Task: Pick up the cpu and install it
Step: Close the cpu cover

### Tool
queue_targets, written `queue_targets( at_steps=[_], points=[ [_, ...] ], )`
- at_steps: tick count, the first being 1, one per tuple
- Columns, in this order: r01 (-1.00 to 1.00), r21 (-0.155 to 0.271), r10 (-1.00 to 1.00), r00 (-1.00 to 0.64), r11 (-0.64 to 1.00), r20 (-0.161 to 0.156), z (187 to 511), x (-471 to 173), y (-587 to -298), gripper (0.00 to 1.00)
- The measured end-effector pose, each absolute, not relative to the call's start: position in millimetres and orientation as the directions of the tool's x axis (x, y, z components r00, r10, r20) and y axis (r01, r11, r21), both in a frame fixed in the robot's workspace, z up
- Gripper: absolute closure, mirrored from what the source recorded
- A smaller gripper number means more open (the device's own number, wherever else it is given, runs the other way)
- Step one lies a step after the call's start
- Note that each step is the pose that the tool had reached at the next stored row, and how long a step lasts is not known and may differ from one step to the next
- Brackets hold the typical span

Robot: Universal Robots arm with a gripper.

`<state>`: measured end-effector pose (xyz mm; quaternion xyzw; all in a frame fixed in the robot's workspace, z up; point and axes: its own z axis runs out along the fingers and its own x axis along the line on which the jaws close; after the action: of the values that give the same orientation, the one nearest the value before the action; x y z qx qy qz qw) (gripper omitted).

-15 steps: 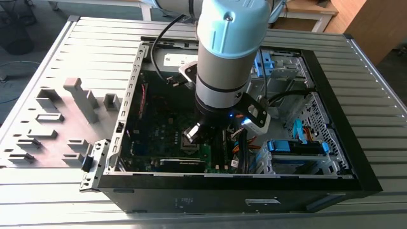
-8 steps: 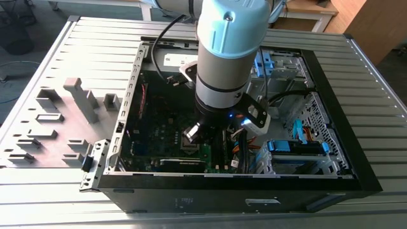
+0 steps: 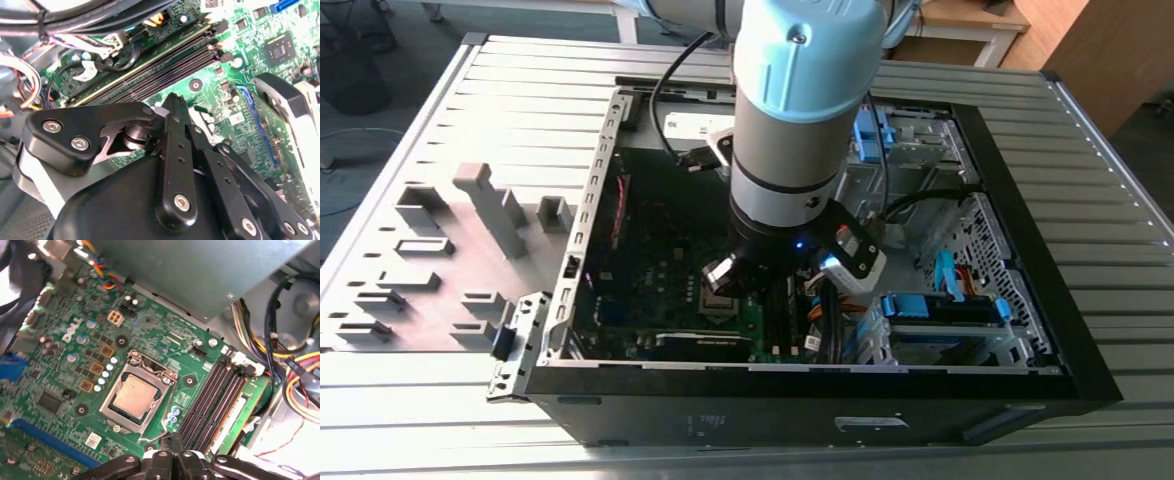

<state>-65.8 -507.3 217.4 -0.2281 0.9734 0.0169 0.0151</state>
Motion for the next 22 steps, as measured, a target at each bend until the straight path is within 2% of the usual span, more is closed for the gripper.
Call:
queue_targets(
  at_steps=[15, 22],
  points=[
    [-0.520, 0.026, -0.519, -0.854, 0.854, -0.037, 217.5, -65.9, -507.3, 0.89],
    [-0.618, 0.026, -0.617, -0.786, 0.786, -0.037, 217.3, -65.8, -507.3, 0.89]
  ],
)
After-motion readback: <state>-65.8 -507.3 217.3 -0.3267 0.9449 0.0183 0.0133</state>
